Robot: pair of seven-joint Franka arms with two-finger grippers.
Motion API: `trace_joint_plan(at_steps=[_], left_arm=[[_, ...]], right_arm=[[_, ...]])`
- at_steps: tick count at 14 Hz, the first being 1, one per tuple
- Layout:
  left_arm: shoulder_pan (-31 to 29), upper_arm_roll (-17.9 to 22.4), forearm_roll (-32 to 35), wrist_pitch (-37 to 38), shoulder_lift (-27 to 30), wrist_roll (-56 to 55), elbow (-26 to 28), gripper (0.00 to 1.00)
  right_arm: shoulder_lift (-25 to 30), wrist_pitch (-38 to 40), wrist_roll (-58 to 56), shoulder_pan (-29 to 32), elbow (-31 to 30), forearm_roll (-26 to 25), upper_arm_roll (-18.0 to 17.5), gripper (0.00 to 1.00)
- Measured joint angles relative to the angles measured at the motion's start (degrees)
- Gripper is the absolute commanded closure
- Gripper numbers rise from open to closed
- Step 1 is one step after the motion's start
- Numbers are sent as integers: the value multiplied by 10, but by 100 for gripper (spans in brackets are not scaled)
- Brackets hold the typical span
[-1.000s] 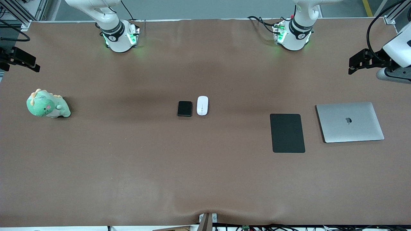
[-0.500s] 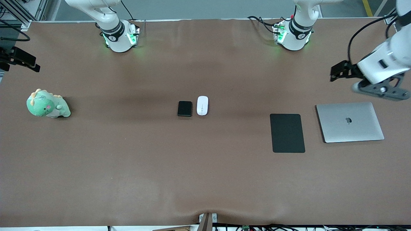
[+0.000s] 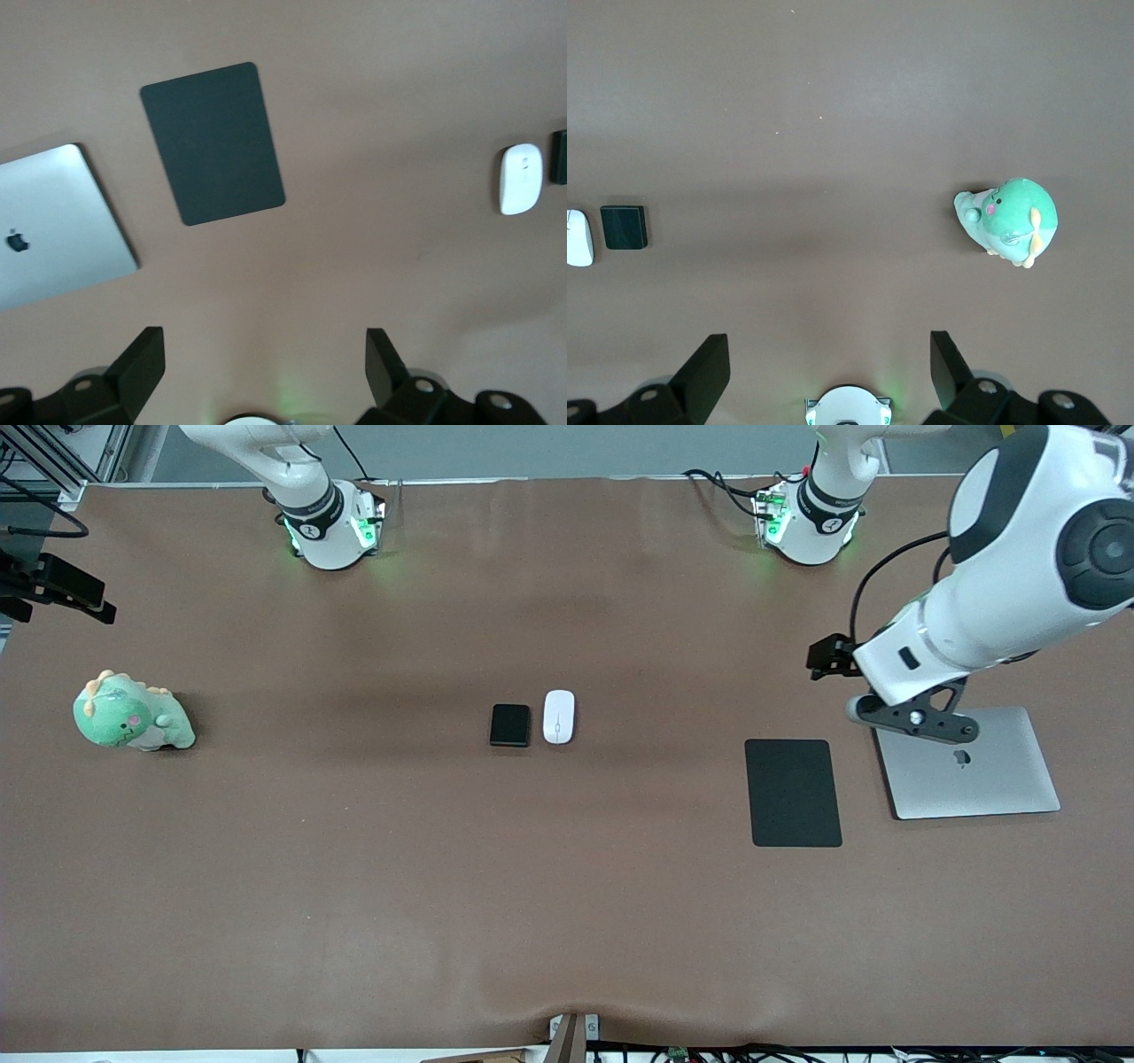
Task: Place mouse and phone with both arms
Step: 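Move the left gripper toward the white mouse beside the phone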
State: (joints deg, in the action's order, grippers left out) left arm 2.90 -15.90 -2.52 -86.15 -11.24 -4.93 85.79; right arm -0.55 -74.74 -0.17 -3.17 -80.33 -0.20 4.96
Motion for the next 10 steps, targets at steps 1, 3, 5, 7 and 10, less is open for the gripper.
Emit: trace_joint_plan(at_steps=[1, 3, 5, 7, 10], left_arm=[[8, 0, -2, -5, -4, -8, 0, 0], [25, -1, -7, -19, -13, -24, 0, 0], [50, -2, -10, -38, -23, -52, 0, 0], [78, -3, -10, -49, -36, -85, 0, 0], [108, -3, -10, -63, -47, -116, 0, 0]], right_arm=[[0, 0, 0, -1, 0, 0, -1, 0], [0, 0, 0, -1, 0, 0, -1, 0], [-1, 0, 0, -3, 0, 0, -2, 0], [-4, 0, 0, -7, 0, 1, -3, 0], [-7, 0, 0, -20, 0, 1, -3, 0]])
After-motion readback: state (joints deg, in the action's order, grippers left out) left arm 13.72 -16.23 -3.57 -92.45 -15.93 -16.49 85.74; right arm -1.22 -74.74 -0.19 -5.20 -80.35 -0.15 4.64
